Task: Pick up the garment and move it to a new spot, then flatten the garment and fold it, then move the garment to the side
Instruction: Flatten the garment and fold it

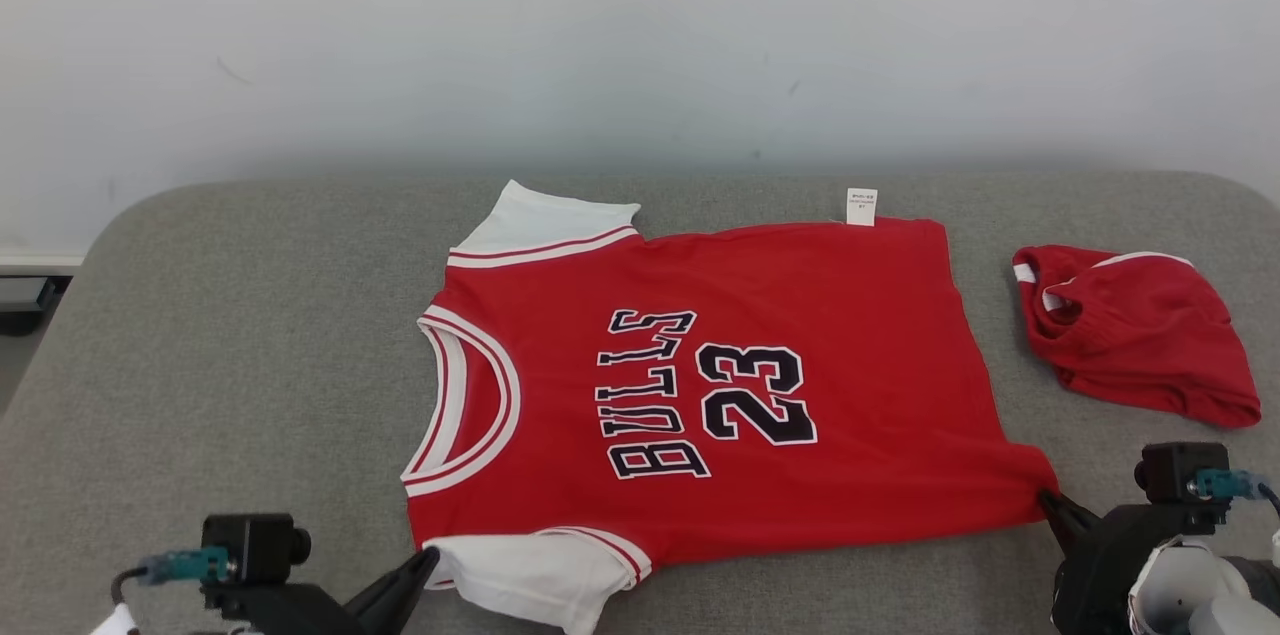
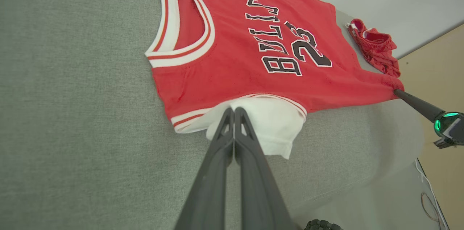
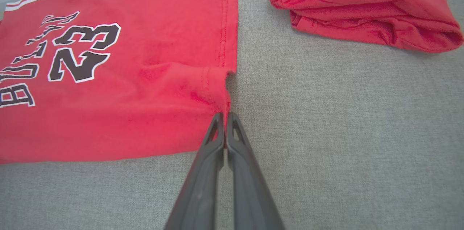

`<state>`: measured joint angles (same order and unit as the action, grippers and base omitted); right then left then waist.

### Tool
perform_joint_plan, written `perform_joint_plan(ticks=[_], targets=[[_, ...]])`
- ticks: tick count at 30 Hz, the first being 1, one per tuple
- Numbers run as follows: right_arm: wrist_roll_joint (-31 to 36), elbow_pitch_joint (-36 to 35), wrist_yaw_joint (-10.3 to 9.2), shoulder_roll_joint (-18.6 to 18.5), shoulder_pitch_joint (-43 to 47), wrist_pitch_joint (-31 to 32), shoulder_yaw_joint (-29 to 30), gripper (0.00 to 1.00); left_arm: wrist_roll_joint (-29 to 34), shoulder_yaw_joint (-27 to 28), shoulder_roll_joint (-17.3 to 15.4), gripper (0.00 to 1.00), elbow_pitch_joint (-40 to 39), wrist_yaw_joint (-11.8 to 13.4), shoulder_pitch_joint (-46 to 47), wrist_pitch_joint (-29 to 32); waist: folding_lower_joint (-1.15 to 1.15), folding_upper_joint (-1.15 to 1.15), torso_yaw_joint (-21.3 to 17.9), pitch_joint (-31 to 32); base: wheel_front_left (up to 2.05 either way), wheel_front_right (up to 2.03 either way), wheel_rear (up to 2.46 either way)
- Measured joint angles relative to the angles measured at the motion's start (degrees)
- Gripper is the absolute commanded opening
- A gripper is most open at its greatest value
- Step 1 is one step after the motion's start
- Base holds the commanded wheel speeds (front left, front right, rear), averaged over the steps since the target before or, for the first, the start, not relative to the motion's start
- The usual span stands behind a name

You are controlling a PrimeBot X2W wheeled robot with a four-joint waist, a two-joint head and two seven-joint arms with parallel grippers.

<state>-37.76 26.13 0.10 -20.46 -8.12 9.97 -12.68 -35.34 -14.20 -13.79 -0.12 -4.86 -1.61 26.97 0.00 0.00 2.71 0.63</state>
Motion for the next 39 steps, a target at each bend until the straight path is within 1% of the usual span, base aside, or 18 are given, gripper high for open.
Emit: perform_joint_plan(ticks=[1, 3, 5, 8, 10, 15, 20, 22, 27, 30, 35, 37, 39], targets=[[0.01, 0.05, 0.27, -0.26, -0.68, 0.89, -0.41, 0.0, -1.08, 0.02, -0.04, 0.0, -0.24, -0.21, 0.92, 0.77, 0.0, 0.0, -0.07, -0.17, 0.0, 0.0, 0.0], [-0.03, 0.22, 0.56, -0.53, -2.04, 2.8, -0.88, 0.0, -1.38, -0.01, -0.64, 0.0, -0.49, -0.24, 2.98, 2.44, 0.01, 0.0, -0.2, -0.56, 0.0, 0.0, 0.0], [-0.05, 0.6, 1.24, -0.85, -3.69, 4.68, -1.51, 0.0, -1.52, 0.09, -1.32, 0.0, 0.12, -0.3, 6.27, 4.2, 0.0, 0.0, -0.29, -0.93, 0.0, 0.0, 0.0], [-0.14, 1.49, 1.71, -1.3, -6.36, 7.84, -2.32, 0.0, -2.27, 0.37, -2.44, 0.0, 1.54, -0.71, 10.85, 6.62, 0.0, 0.0, -0.36, -1.61, 0.0, 0.0, 0.0], [-0.36, 1.96, 2.24, -1.59, -7.87, 9.92, -2.59, 0.0, -4.02, 0.54, -2.45, 0.0, 3.16, -0.78, 13.73, 8.31, 0.01, 0.0, -0.41, -2.12, 0.0, 0.0, 0.0], [-1.23, 3.89, 2.67, -1.69, -12.55, 15.63, -3.55, 0.0, -5.95, 1.1, -2.89, 0.0, 7.25, -1.15, 18.92, 12.09, 0.01, 0.0, -0.79, -3.51, 0.0, 0.0, 0.0], [-3.72, 6.61, 2.91, -1.58, -16.38, 21.17, -3.45, 0.0, -7.44, 1.82, -3.24, 0.0, 11.28, -1.21, 24.22, 15.02, 0.01, 0.0, -1.37, -4.98, 0.0, 0.0, 0.0], [-4.54, 7.81, 2.9, -1.56, -18.12, 23.06, -3.12, 0.0, -7.28, 1.71, -3.76, 0.0, 13.04, -1.21, 26.67, 16.31, 0.01, 0.0, -1.53, -5.59, 0.0, 0.0, 0.0], [-4.89, 10.37, 2.66, -1.03, -22.73, 27.42, -3.32, 0.0, -8.16, 1.66, -2.86, 0.0, 18.33, -1.21, 31.84, 19.02, 0.01, 0.0, -1.64, -6.94, 0.0, 0.0, 0.0], [-5.22, 12.02, 2.2, -0.26, -25.46, 29.87, -3.7, 0.0, -8.14, 1.23, -2.98, 0.0, 21.42, -1.01, 33.94, 20.74, 0.01, 0.0, -1.67, -7.6, 0.0, 0.0, 0.0], [-5.22, 14.13, 1.36, 0.8, -30.12, 32.94, -4.2, 0.0, -7.93, 0.53, -2.64, 0.0, 25.73, -0.65, 38.91, 22.52, 0.01, 0.0, -1.7, -9.0, 0.0, 0.0, 0.0], [-5.22, 14.73, 1.32, 0.93, -31.82, 33.74, -4.34, 0.0, -7.81, 0.24, -2.37, 0.0, 27.24, -0.63, 41.06, 22.99, 0.01, -0.01, -1.68, -9.63, 0.0, 0.0, 0.0], [-5.21, 15.46, 0.88, 1.14, -33.48, 34.53, -4.58, 0.0, -6.53, -0.51, -2.5, 0.0, 28.4, -0.67, 42.57, 23.5, 0.01, -0.01, -1.67, -10.28, 0.0, 0.0, 0.0]])
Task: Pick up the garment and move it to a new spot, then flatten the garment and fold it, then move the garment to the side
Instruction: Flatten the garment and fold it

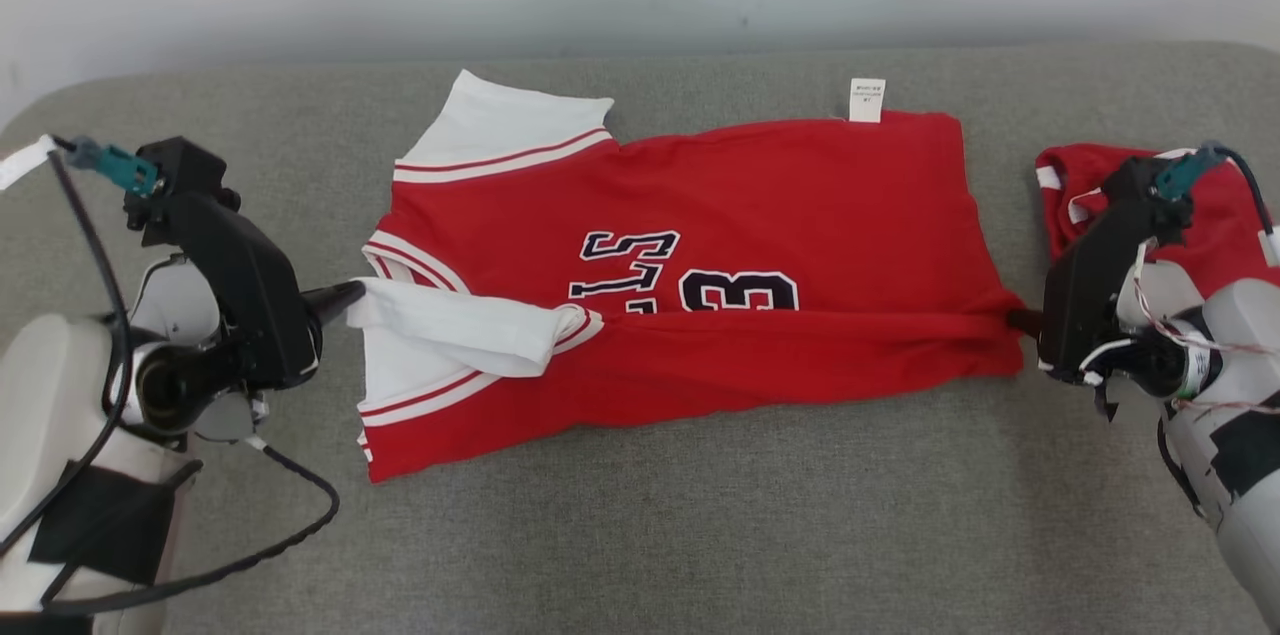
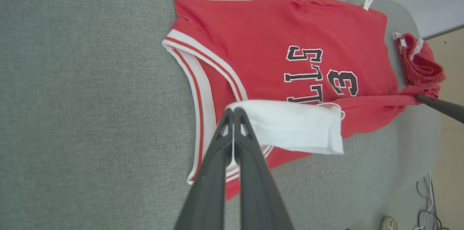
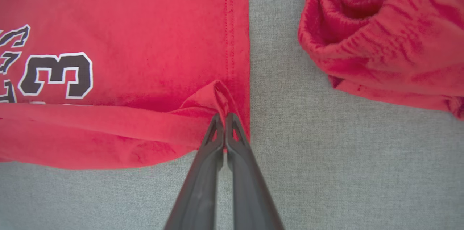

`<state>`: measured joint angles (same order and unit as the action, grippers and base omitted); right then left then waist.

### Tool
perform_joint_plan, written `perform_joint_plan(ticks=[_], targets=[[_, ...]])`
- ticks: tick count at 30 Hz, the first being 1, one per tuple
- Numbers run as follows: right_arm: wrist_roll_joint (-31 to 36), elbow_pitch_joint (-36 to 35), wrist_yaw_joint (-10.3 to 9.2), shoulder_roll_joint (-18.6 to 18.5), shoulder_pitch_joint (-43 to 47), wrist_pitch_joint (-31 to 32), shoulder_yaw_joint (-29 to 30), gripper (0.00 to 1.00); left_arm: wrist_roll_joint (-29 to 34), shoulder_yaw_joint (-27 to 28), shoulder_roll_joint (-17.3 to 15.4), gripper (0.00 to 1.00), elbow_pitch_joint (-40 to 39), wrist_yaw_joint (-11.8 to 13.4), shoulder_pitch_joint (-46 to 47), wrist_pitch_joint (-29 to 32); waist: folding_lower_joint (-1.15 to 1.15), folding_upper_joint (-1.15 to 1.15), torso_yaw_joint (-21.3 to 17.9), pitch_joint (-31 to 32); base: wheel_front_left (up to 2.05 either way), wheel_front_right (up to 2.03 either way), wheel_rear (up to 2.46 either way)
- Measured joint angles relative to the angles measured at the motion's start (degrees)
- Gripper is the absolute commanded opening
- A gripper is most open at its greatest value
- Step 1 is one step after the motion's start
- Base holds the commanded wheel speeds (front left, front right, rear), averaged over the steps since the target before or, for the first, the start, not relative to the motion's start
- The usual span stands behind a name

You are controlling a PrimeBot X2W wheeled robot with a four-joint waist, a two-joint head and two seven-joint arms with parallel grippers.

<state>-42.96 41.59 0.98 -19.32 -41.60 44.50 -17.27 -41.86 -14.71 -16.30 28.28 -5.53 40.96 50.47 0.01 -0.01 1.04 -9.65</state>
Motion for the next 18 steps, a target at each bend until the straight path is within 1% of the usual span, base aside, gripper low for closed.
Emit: perform_joint_plan(ticks=[10, 12, 15, 18], targets=[[0.78, 3.08, -0.48, 1.22, -5.75, 1.47, -1.57, 0.0, 4.11, -3.15, 0.07, 0.0, 5.89, -0.14, 5.87, 0.31, 0.0, 0.0, -0.06, -3.65, 0.0, 0.0, 0.0], [1.15, 3.77, -0.47, 1.2, -6.83, 1.45, -1.77, 0.0, 4.74, -3.94, 0.18, 0.0, 7.19, -0.56, 7.01, -0.18, 0.0, 0.0, -0.08, -4.32, 0.0, 0.0, 0.0], [1.8, 5.03, -0.37, 1.21, -7.94, 1.35, -2.04, 0.0, 5.21, -4.66, 0.56, 0.0, 9.11, -0.6, 8.26, -0.88, 0.0, 0.0, -0.06, -4.96, 0.0, 0.0, 0.0], [1.81, 6.13, 0.22, 1.3, -8.53, 1.11, -2.26, 0.0, 5.33, -5.11, 0.96, 0.0, 10.54, -0.94, 9.09, -1.6, -0.01, 0.0, 0.02, -5.24, 0.0, 0.0, 0.0]])
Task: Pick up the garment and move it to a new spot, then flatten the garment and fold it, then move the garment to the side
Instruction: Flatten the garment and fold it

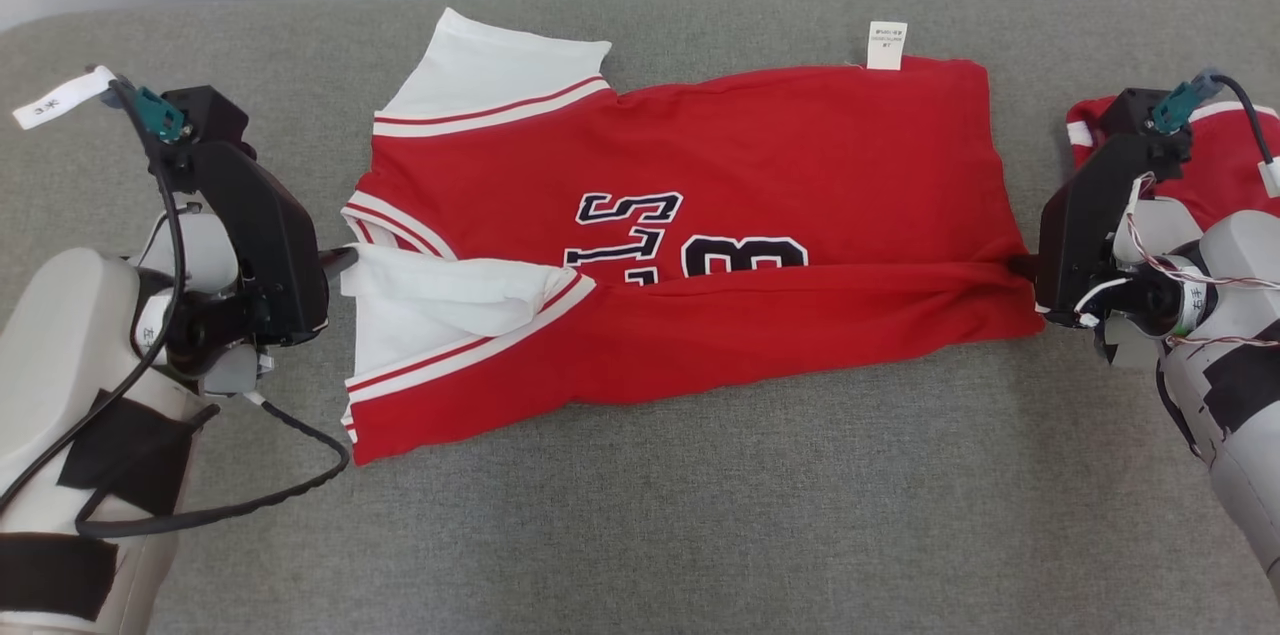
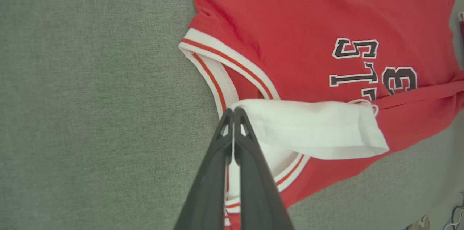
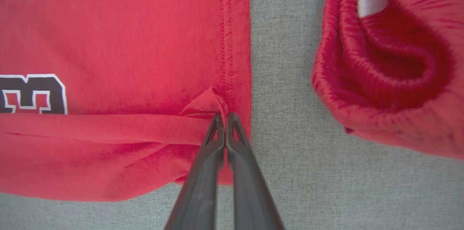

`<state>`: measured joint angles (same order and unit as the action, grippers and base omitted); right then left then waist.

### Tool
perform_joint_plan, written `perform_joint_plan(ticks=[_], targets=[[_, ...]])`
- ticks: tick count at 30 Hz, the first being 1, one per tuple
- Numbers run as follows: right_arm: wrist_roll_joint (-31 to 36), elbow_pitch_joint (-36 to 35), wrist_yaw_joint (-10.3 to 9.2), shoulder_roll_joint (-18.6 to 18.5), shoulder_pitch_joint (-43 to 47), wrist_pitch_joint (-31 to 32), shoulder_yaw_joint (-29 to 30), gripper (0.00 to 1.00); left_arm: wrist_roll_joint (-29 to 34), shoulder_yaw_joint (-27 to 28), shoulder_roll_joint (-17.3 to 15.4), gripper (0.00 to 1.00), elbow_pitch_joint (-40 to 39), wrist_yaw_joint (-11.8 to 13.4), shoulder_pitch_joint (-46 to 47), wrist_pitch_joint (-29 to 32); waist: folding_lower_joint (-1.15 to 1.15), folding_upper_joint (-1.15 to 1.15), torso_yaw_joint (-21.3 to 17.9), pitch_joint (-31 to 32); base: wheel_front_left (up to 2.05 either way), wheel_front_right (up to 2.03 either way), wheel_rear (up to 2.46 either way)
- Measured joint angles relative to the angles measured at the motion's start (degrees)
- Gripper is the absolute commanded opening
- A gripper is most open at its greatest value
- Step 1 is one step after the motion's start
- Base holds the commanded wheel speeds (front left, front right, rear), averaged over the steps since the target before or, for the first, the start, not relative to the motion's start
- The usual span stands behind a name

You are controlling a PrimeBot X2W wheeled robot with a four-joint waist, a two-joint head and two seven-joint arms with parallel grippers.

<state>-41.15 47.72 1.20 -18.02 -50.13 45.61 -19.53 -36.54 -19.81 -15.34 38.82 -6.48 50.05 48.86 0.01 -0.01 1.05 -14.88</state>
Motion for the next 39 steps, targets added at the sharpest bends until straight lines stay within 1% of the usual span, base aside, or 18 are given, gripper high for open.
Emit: perform_joint_plan(ticks=[4, 5, 6, 7, 16, 19, 22, 26, 35, 39], targets=[[0.38, 1.53, 0.43, 0.26, -0.77, -0.83, -0.38, 0.0, 0.25, -0.8, 0.19, 0.0, 2.05, -0.18, 1.05, -1.19, 0.0, 0.0, 0.09, -0.1, 0.0, 0.0, 0.0], [0.44, 1.77, 0.9, 0.35, -1.12, -1.19, -0.51, 0.33, 0.35, -1.02, 0.22, 0.15, 2.52, -0.18, 1.14, -1.63, 0.0, 0.0, 0.1, -0.09, 0.0, 0.0, 0.0], [0.45, 1.99, 0.93, 0.43, -1.34, -1.67, -0.57, 0.73, 0.65, -1.31, 0.24, 0.47, 2.88, -0.2, 1.2, -2.18, 0.0, 0.0, 0.11, -0.08, 0.0, 0.0, 0.0], [0.54, 2.38, 1.02, 0.52, -1.64, -1.93, -0.63, 1.0, 0.82, -1.47, 0.3, 1.0, 3.36, -0.44, 1.38, -2.61, 0.0, 0.0, 0.12, -0.03, 0.0, 0.0, 0.0], [1.14, 5.04, 2.94, 1.16, -3.59, -6.36, -0.75, 1.0, 2.14, -2.92, 0.65, 1.0, 7.19, -0.64, 3.31, -6.86, 0.0, 0.01, 0.11, 1.89, 0.0, 0.0, 0.0], [1.63, 5.41, 3.94, 0.66, -3.46, -9.13, -0.92, 1.0, 2.3, -3.65, 0.79, 1.0, 7.59, -0.66, 3.24, -8.95, -0.01, 0.01, 0.17, 3.01, 0.0, 0.0, 0.0], [2.2, 5.02, 4.48, -0.08, -2.53, -12.63, -1.18, 1.0, 2.35, -4.45, 0.75, 1.0, 6.5, -0.66, 2.15, -11.73, -0.01, 0.01, 0.31, 4.26, 0.0, 0.0, 0.0], [2.87, 3.32, 5.34, -0.55, 1.99, -17.61, -1.87, 1.0, 2.41, -6.86, 0.18, 1.0, 2.15, -0.67, -2.94, -16.48, -0.01, 0.01, 0.53, 5.98, 0.0, 0.0, 0.0], [3.98, -1.38, 5.44, -1.15, 13.6, -28.51, -3.07, 1.0, 3.65, -6.59, -0.18, 1.0, -5.56, -0.55, -16.81, -29.29, -0.01, 0.01, 0.9, 9.43, 0.0, 0.0, 0.0], [5.06, -2.75, 5.64, -1.4, 17.0, -32.11, -3.53, 1.0, 4.59, -6.57, -0.46, 1.0, -8.47, 1.26, -23.1, -34.17, -0.02, 0.01, 0.9, 10.44, 0.0, 0.0, 0.0]])
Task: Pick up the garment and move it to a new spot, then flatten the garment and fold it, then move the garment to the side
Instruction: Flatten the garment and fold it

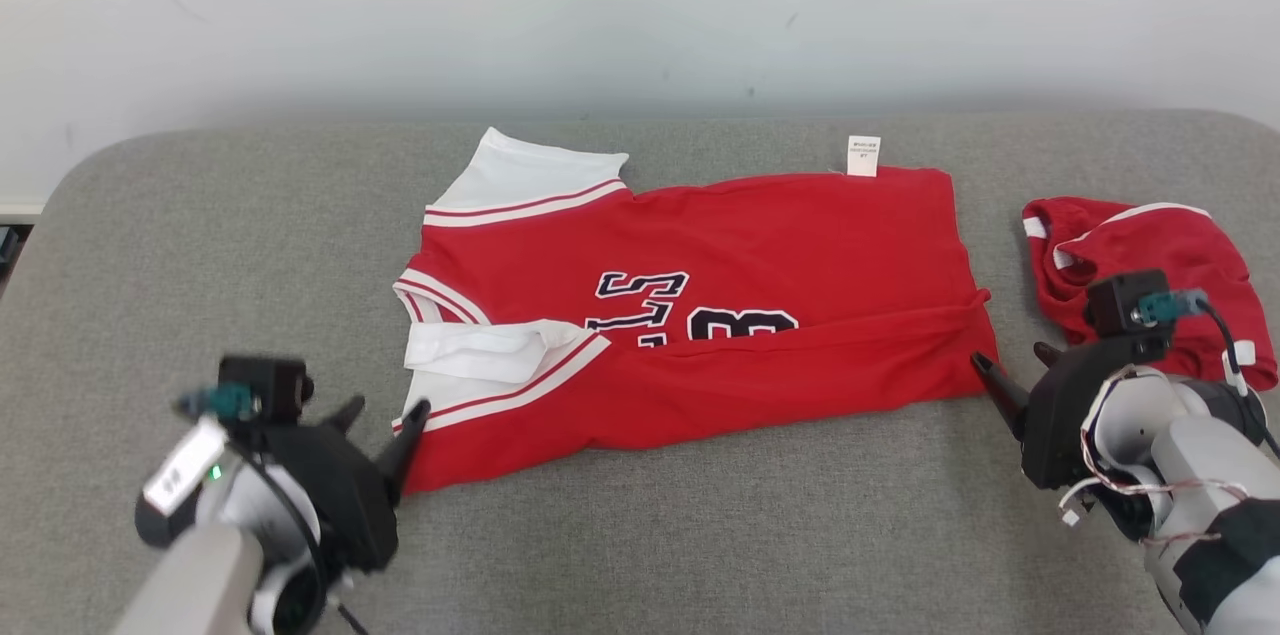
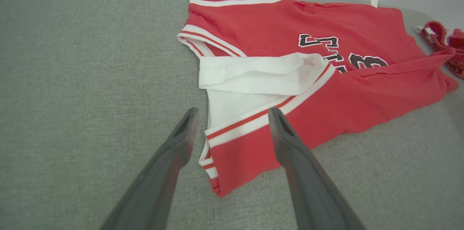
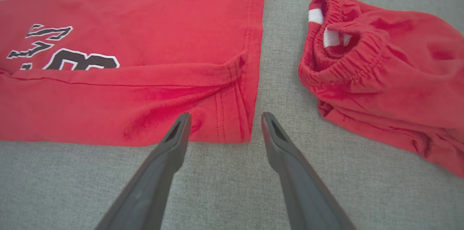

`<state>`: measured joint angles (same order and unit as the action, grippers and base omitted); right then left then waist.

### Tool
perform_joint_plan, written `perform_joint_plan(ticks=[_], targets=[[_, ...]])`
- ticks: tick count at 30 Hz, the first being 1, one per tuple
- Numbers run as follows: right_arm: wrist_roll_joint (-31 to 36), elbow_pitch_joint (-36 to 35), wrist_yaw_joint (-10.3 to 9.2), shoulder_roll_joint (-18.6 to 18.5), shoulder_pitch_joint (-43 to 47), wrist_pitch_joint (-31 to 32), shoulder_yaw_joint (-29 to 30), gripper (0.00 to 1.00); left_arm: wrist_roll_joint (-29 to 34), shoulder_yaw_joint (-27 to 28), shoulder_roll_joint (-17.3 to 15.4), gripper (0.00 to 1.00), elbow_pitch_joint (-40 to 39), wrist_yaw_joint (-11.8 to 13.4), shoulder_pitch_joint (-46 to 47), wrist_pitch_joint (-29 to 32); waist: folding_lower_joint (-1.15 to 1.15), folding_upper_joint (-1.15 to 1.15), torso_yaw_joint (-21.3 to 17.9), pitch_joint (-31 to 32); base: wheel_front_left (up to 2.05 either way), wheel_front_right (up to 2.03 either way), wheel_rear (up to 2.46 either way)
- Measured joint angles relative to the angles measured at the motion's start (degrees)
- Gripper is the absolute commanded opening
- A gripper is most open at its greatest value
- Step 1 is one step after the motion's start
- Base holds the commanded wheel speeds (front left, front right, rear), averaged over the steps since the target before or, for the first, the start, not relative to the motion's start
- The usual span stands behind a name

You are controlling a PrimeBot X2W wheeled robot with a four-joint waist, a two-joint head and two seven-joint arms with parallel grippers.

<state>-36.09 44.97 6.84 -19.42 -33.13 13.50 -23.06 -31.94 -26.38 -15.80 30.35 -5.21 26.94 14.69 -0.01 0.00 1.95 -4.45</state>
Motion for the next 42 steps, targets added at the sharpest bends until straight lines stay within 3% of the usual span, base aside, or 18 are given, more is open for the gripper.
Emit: perform_joint_plan(ticks=[8, 13, 33, 34, 35, 36, 42], targets=[[1.6, -0.77, 0.04, -0.35, 2.25, -4.07, -0.53, 1.0, 1.4, -0.47, 1.43, 1.0, -1.71, 2.07, -6.05, -4.9, 0.0, 0.0, 0.02, 0.21, 0.0, 0.0, 0.0], [2.68, -0.46, -1.1, 0.1, 1.76, -5.06, -1.02, 1.0, 2.27, -0.54, 1.4, 1.0, -1.24, 3.1, -6.04, -6.65, 0.01, 0.0, 0.23, -0.86, 0.0, 0.0, 0.0], [7.35, 5.03, -4.52, 0.91, -2.98, -3.33, -4.74, 1.0, 5.93, -3.61, 2.86, 1.0, 6.15, 5.2, -0.27, -4.47, 0.01, -0.01, 0.01, -5.55, 0.0, 0.0, 0.0], [7.39, 5.2, -4.57, 1.01, -3.05, -3.08, -4.74, 0.82, 5.75, -3.64, 3.18, 0.77, 6.26, 5.19, -0.28, -4.17, 0.01, 0.0, 0.05, -5.6, 0.0, 0.0, 0.0], [7.39, 5.49, -4.57, 1.16, -3.26, -2.76, -4.74, 0.33, 5.43, -3.59, 3.53, 0.22, 6.37, 5.15, -0.27, -4.11, 0.01, 0.0, 0.1, -5.64, 0.0, 0.0, 0.0], [7.39, 5.86, -4.57, 1.29, -3.57, -2.32, -4.78, 0.0, 5.24, -3.67, 3.78, 0.0, 6.64, 5.13, -0.25, -3.86, 0.01, 0.0, 0.16, -5.68, 0.0, 0.0, 0.0], [7.38, 6.9, -4.45, 2.24, -4.03, -1.88, -5.06, 0.0, 4.72, -3.76, 4.76, 0.0, 8.17, 4.11, 0.63, -2.87, 0.01, 0.0, 0.48, -5.63, 0.0, 0.0, 0.0]])
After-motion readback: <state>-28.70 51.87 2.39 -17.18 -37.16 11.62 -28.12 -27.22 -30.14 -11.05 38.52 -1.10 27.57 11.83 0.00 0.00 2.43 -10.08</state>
